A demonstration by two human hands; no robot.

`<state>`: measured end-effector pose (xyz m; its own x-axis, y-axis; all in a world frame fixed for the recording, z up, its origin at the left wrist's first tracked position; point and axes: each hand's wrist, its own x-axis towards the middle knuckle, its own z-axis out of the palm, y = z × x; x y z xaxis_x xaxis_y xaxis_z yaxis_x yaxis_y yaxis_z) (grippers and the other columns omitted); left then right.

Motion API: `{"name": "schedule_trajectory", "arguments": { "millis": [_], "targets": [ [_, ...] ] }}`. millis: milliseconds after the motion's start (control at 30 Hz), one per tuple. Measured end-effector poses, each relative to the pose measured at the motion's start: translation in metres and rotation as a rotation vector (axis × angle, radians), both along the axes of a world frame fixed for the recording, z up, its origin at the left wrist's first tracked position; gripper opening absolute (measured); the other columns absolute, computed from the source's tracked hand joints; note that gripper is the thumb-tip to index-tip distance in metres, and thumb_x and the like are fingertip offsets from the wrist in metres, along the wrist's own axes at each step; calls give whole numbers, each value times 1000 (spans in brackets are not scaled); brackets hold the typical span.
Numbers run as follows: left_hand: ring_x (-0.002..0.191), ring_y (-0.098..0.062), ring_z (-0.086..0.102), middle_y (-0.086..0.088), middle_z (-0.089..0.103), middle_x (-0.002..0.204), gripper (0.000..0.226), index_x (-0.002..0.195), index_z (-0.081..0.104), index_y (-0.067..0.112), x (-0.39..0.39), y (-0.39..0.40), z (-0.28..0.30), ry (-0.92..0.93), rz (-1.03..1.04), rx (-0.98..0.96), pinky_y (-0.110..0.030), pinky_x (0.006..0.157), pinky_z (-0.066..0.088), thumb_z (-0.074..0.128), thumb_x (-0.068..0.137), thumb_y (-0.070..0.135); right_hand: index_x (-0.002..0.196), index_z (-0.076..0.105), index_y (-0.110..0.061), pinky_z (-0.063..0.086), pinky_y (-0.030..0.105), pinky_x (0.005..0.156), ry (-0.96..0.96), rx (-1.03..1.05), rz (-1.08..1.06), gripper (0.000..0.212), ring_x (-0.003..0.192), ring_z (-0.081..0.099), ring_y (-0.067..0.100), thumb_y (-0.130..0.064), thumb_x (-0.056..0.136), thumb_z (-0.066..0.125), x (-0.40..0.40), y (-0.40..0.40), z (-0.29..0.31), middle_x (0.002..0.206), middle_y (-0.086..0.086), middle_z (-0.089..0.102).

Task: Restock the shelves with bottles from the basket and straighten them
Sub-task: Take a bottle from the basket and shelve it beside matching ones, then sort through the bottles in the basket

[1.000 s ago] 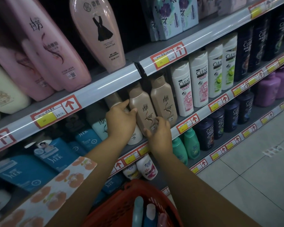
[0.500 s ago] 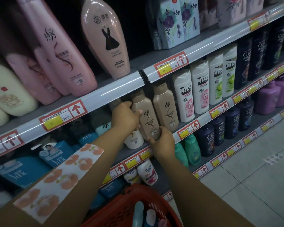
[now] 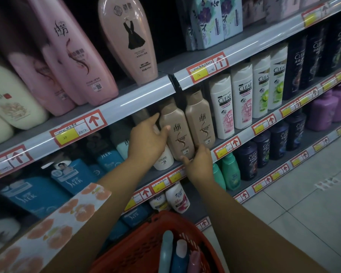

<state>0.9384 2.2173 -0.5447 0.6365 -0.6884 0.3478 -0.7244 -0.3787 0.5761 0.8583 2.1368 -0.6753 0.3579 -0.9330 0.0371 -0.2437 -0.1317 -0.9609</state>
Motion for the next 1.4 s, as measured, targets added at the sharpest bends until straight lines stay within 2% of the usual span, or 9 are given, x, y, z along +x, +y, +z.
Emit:
{"name": "schedule_trajectory", "arguments": {
  "millis": [133,300,433,700,833,933,1133,1300,1400],
  "targets": [
    [105,-27,65,-9,70,116,39,133,62,20,-10,52,-9,-270,0,193,-43,89,56,55,100,39,127,47,-4,49,49,97,235,-208,-1,46,115,52,32,-28,93,67,-12,15,1,126,15,49],
    [141,-31,37,-8,46,151,54,150,44,18,3,125,-23,-556,30,473,-46,116,30,42,102,44,132,41,-5,47,51,96,598,-502,138,50,119,47,35,-34,94,59,-22,57,13,131,16,44],
    [141,-33,36,-8,44,152,59,152,37,18,6,189,-30,-604,115,556,-48,117,27,36,102,49,129,47,-11,45,49,97,676,-678,322,51,123,46,34,-44,92,56,-24,103,26,129,14,48],
    [112,-34,58,-10,65,126,67,134,57,11,-6,328,-61,-475,257,618,-47,93,44,30,92,54,138,48,-16,48,45,97,800,-816,682,60,126,48,32,-51,91,59,-33,190,49,136,9,50],
    [124,-34,50,-10,54,140,67,141,48,15,-19,376,-87,-376,277,777,-50,103,38,22,94,55,134,51,-17,53,43,92,902,-843,827,44,121,53,31,-33,94,57,-42,216,30,131,9,52],
    [133,-33,43,-9,47,147,70,146,42,19,-30,396,-116,-275,271,868,-53,111,30,12,94,54,137,52,-19,53,35,90,1025,-841,916,49,117,57,24,-19,89,61,-43,214,-2,135,6,54],
    [120,-30,52,-9,55,133,47,135,48,18,-16,397,-143,-159,161,883,-38,90,44,48,95,43,134,55,-15,48,32,99,1115,-615,942,39,117,59,23,-15,95,59,-26,186,-54,129,9,62],
    [121,-30,54,-9,55,135,53,138,46,17,4,395,-151,-120,149,891,-38,93,46,51,94,44,153,35,-17,47,32,103,1247,-592,909,58,121,58,23,-14,99,54,-8,188,-76,139,10,56],
    [115,-28,60,-7,62,129,45,131,55,20,15,394,-154,-49,169,884,-36,91,49,51,95,46,145,46,-17,51,33,100,1222,-602,890,51,115,61,20,-11,96,60,10,187,-88,132,7,60]
  ]
}}
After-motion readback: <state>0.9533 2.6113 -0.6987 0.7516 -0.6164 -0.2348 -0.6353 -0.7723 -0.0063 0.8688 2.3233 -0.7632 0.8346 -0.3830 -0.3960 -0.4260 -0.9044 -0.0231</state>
